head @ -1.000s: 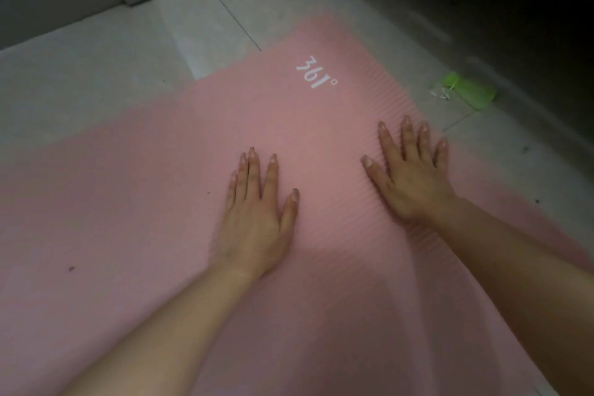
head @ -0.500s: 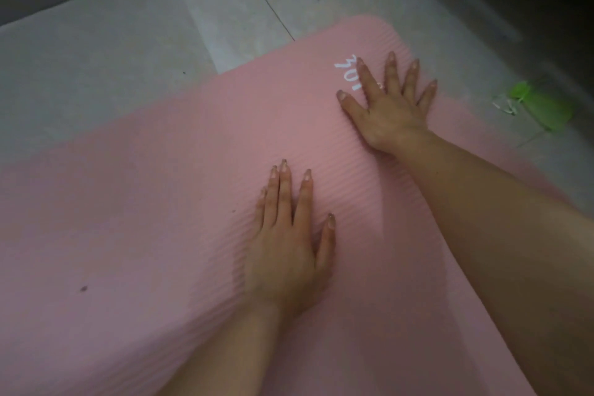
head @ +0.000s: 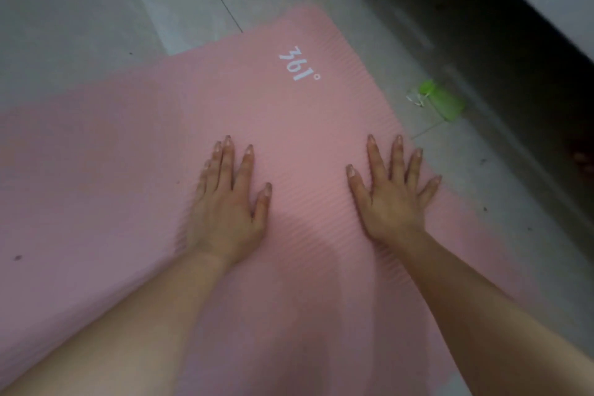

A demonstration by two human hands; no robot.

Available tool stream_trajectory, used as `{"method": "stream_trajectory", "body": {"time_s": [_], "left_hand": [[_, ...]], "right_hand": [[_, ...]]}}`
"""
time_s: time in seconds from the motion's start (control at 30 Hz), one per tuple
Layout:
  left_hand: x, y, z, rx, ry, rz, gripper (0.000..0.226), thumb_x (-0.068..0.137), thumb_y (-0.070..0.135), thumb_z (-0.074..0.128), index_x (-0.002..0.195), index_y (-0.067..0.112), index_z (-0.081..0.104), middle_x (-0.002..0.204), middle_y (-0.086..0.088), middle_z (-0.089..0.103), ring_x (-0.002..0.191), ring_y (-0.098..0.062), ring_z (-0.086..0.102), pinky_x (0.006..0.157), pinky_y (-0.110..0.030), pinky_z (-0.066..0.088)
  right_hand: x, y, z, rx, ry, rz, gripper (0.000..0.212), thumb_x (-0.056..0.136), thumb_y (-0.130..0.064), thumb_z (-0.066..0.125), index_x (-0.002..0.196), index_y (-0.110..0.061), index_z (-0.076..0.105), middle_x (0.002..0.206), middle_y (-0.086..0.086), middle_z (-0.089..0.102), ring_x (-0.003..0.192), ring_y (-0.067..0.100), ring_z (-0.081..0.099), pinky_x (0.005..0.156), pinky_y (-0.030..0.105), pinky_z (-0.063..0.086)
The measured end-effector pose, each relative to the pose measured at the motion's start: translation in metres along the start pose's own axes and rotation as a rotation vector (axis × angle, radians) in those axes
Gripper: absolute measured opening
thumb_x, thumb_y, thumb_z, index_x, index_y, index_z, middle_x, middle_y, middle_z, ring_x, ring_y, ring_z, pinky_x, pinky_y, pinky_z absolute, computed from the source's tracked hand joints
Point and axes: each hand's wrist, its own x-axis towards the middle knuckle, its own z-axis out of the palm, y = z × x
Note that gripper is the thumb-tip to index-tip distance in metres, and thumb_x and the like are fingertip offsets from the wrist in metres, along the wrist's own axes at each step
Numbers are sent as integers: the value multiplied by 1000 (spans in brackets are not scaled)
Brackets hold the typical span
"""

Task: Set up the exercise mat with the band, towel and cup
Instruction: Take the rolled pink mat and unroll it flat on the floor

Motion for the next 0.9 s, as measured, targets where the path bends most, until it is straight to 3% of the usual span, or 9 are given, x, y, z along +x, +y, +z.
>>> {"method": "stream_trajectory", "body": {"time_s": [0.17,0.27,0.37,0.5,0.63,0.9], "left_hand": [[13,-16,-7,-31,-184,39,72,96,56,28,155,27,-3,162,-7,-18,148,-19,-19,119,-33,-9],[-1,-35,-21,13,-318,106,74,95,59,26,153,29,-10,159,-7,-26,146,-20,-27,118,-34,-11],[-56,-53,-27,78,-354,165,78,92,65,16,150,27,-21,155,-5,-35,142,-17,-33,115,-31,-17],[-121,-94,-56,187,-455,144,78,93,66,15,150,26,-23,155,-5,-35,143,-18,-32,121,-36,-10],[-170,-147,-91,207,-540,97,75,95,63,16,151,29,-19,156,-5,-34,144,-19,-29,122,-36,-8],[-322,-296,-155,212,-513,-209,64,101,49,22,152,31,-12,157,-6,-31,146,-23,-25,120,-35,-8]], "right_hand": [[-63,53,0,13,-88,14,81,74,-90,16,142,-60,-15,162,-8,-21,147,23,-24,112,62,-15],[-84,56,-1,-3,-122,100,79,73,-91,13,139,-62,-20,161,-7,-24,147,26,-24,108,68,-12],[-87,41,0,-55,-167,214,77,80,-84,9,145,-52,-19,162,-2,-22,148,35,-17,104,76,1],[-100,-14,-9,27,-210,305,74,94,-63,26,155,-31,-3,163,12,-11,149,35,-9,112,71,4],[-157,-97,8,90,-217,34,75,98,-52,32,156,-18,-2,163,18,-6,150,33,-8,113,66,4],[-293,-276,61,-5,-377,-612,69,100,-43,29,156,-20,-4,163,10,-15,149,27,-17,116,56,-8]]}}
